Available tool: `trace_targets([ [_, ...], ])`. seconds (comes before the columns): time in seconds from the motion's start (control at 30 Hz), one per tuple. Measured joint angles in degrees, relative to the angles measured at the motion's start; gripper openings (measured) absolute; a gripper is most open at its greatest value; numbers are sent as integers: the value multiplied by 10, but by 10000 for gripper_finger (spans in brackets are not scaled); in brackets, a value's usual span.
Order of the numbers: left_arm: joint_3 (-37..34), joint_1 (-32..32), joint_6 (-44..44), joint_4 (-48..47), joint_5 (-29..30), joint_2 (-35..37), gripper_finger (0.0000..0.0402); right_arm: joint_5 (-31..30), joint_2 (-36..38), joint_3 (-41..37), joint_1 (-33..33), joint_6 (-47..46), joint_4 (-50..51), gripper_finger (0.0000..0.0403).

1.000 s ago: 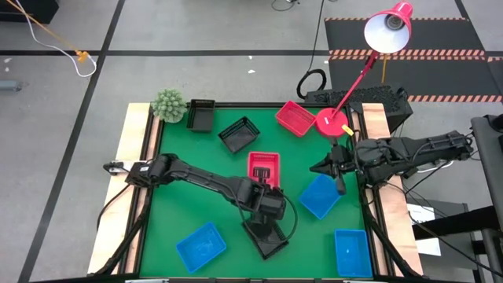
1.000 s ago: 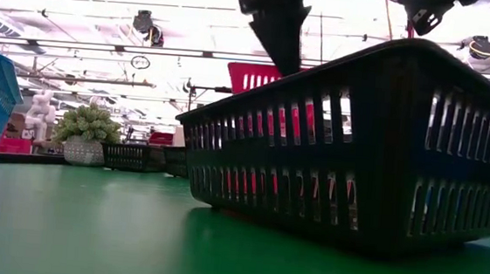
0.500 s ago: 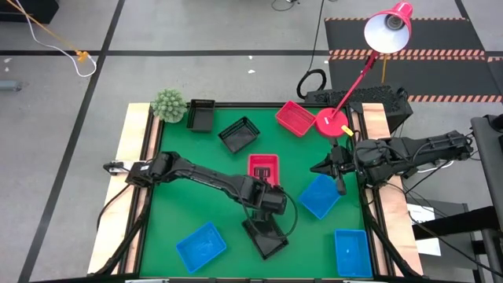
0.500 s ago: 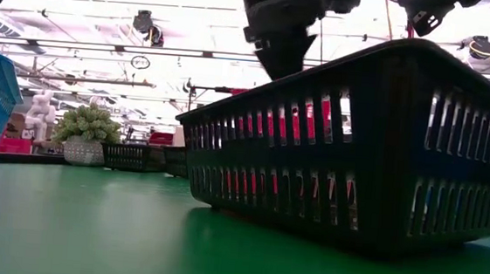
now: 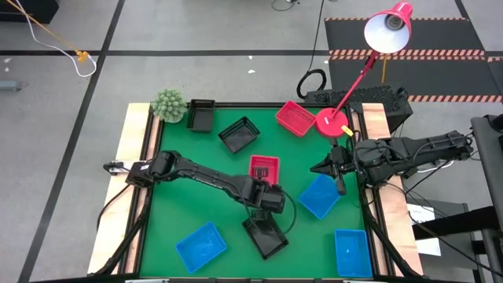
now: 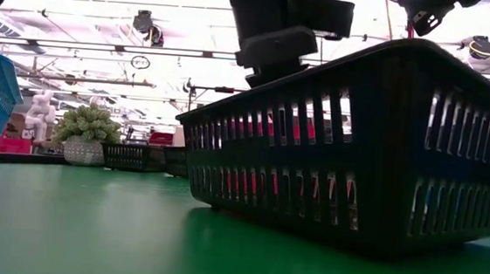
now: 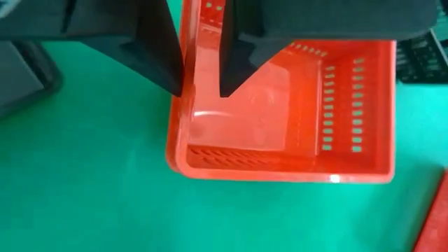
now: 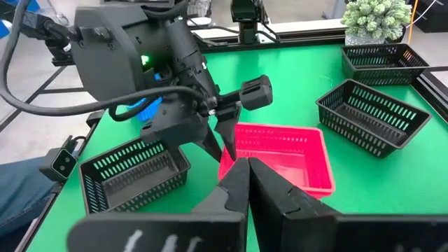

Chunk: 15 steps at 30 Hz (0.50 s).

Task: Stack baskets by color
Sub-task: Stack the bottom left red bin on the other bottom middle red bin, then stack the top right blue bin on the other bottom right blue bin

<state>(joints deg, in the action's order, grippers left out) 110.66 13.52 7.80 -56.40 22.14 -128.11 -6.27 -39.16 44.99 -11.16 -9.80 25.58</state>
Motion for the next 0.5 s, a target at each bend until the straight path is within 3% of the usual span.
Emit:
trace_targets([
  [0.27,0,-20,33,-3,-26,6,135,-1,0,-1,0,0,-2,0],
  [0.5,1,-20,32,-4,-57,44,147,0,-1,-58,0,-15,-60,0],
])
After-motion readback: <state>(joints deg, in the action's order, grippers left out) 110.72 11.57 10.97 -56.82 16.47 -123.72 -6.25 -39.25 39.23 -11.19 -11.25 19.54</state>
